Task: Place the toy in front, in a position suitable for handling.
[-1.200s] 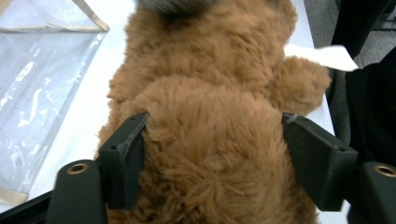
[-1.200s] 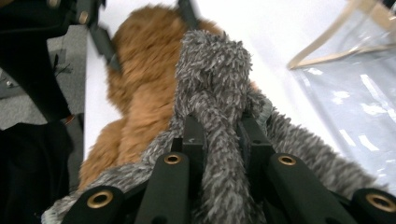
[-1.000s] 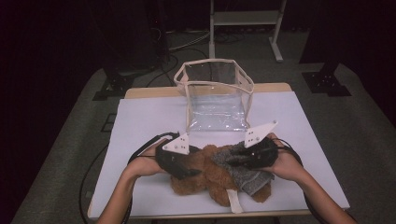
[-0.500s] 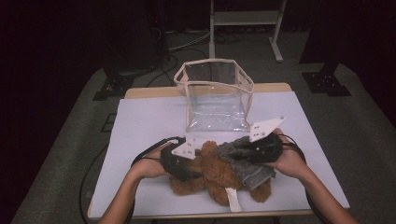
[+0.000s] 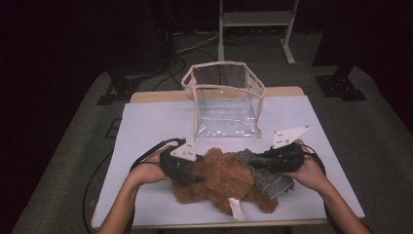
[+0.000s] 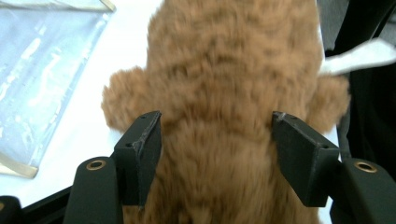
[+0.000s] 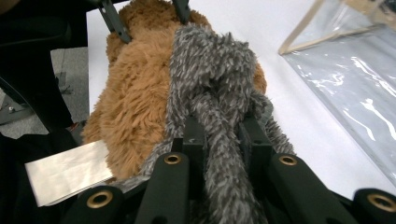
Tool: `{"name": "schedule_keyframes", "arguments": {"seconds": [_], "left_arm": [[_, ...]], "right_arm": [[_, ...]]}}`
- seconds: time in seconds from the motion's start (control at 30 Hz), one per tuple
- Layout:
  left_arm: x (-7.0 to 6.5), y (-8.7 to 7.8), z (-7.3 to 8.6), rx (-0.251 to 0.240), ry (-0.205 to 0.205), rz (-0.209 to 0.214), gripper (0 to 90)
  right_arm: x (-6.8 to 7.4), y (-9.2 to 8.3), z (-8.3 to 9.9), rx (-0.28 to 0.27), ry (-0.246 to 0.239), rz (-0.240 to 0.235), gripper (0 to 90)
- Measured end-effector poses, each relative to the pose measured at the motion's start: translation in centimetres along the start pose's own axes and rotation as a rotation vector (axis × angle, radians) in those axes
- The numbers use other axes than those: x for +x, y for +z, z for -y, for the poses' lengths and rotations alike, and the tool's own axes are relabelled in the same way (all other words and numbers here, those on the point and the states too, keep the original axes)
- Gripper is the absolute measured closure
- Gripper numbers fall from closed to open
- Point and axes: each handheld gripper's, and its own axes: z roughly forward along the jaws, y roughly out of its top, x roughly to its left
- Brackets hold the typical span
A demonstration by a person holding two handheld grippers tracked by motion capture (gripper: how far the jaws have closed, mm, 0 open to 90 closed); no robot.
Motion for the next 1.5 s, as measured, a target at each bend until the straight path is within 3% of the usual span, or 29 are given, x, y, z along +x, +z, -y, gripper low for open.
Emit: {"name": "schedule_keyframes", "arguments": {"seconds": [0.17, 0.33, 0.53, 0.77, 1.0, 1.13, 1.3, 1.5], "left_arm": [[-0.4, 1.1, 0.0, 0.046, 0.019, 0.024, 36.5], [-0.7, 1.7, -0.1, 0.033, 0.026, 0.023, 39.9], [-0.6, 2.0, -0.4, 0.043, 0.031, 0.018, 41.9], [-0.4, 2.4, -0.7, 0.061, 0.025, 0.008, 43.4], [-0.3, 2.7, -0.7, 0.059, 0.002, -0.008, 43.4], [-0.4, 3.1, -1.4, 0.079, 0.021, 0.004, 43.3], [-0.4, 3.1, -1.6, 0.088, 0.028, 0.002, 40.3], [-0.4, 1.4, 0.0, -0.003, 0.006, 0.015, 28.4]], "right_arm": [[0.3, 1.5, 0.0, 0.015, -0.005, -0.027, 75.1], [-0.1, 0.7, 1.8, 0.011, 0.043, -0.024, 75.0], [-0.7, -0.3, 3.4, 0.034, 0.067, 0.019, 75.0], [-0.2, -1.4, 1.1, -0.048, 0.030, 0.003, 75.1], [-0.3, -0.9, 2.2, -0.029, 0.064, -0.021, 75.1], [0.0, -1.4, 0.6, -0.046, 0.034, -0.026, 75.1], [0.7, 1.0, -1.4, -0.015, -0.023, -0.058, 75.1], [0.7, 1.7, -0.5, 0.014, -0.007, -0.061, 75.2]]}}
